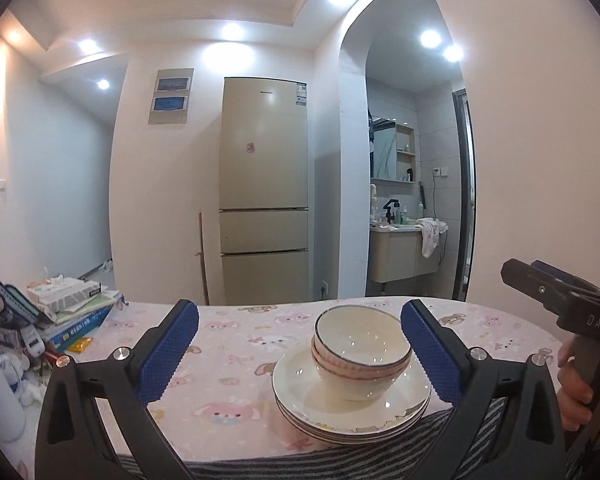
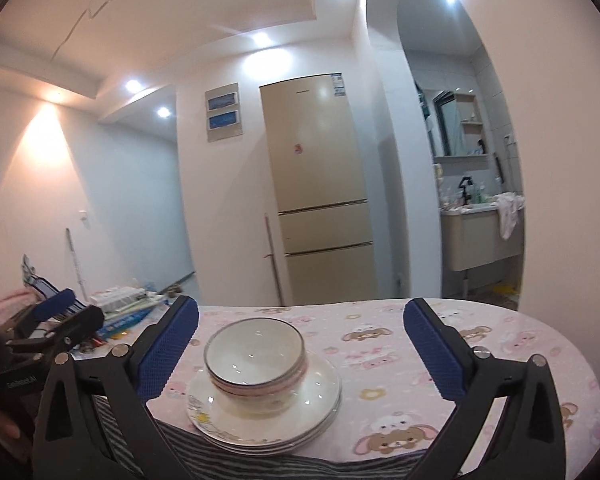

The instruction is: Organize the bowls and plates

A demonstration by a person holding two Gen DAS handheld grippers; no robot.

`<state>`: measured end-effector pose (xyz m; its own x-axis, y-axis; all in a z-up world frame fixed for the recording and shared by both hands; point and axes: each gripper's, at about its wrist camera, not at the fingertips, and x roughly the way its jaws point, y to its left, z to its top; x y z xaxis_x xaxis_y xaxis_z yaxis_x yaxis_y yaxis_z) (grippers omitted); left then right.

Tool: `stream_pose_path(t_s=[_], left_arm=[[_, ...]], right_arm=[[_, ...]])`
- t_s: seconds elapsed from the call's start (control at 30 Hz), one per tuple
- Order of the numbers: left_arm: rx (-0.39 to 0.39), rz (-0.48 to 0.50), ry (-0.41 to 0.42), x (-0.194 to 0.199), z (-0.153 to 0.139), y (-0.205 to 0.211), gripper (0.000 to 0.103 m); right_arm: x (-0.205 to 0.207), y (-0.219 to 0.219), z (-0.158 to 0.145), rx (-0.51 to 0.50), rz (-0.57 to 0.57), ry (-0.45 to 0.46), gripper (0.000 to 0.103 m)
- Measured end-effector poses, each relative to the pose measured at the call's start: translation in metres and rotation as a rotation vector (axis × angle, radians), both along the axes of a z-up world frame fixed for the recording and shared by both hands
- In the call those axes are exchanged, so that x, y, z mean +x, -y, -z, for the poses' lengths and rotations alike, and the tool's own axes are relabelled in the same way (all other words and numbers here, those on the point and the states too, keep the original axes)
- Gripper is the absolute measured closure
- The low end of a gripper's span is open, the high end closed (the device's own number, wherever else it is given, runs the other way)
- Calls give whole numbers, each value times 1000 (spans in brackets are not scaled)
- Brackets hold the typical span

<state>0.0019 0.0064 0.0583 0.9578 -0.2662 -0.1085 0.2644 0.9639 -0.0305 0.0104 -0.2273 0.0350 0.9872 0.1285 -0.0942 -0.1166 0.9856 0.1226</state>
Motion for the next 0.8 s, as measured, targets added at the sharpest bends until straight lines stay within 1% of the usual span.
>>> stream_pose_path(t_s=[0.07, 0.13, 0.2, 0.3, 0.33, 0.43, 0.47, 0.5, 0.6, 0.7, 0.8], left_arm=[[0, -9, 0, 0, 12, 0, 0], [4, -18, -19, 3, 20, 1, 0], [-6, -32, -24, 3, 22, -2, 0], [-19, -42, -12, 1, 25, -6, 0], [-20, -45, -12, 1, 25, -6, 0], [-24, -49, -28, 3, 28, -7, 0], [-25, -54, -32, 3, 28, -7, 0], [-26, -61, -33, 3, 29, -8, 0], [-30, -76, -25, 1, 29, -10, 0], [-15, -75, -25, 2, 29, -7, 0], [12, -81, -25, 2, 29, -1, 0]], right_arm=[[-1, -2, 9, -15, -7, -9, 0], [-2, -5, 12, -6, -21, -37, 0], [-8, -7, 14, -8, -33, -16, 0], [-17, -15, 18, -65, 11, 39, 0], [-17, -17, 21, -80, 22, 42, 0], [-8, -22, 30, -118, 58, -15, 0], [-7, -24, 31, -134, 89, -25, 1], [-9, -25, 30, -144, 107, -18, 0], [-14, -29, 29, -167, 102, 8, 0], [-13, -33, 29, -183, 101, -1, 0], [-10, -30, 30, -174, 96, -18, 0]])
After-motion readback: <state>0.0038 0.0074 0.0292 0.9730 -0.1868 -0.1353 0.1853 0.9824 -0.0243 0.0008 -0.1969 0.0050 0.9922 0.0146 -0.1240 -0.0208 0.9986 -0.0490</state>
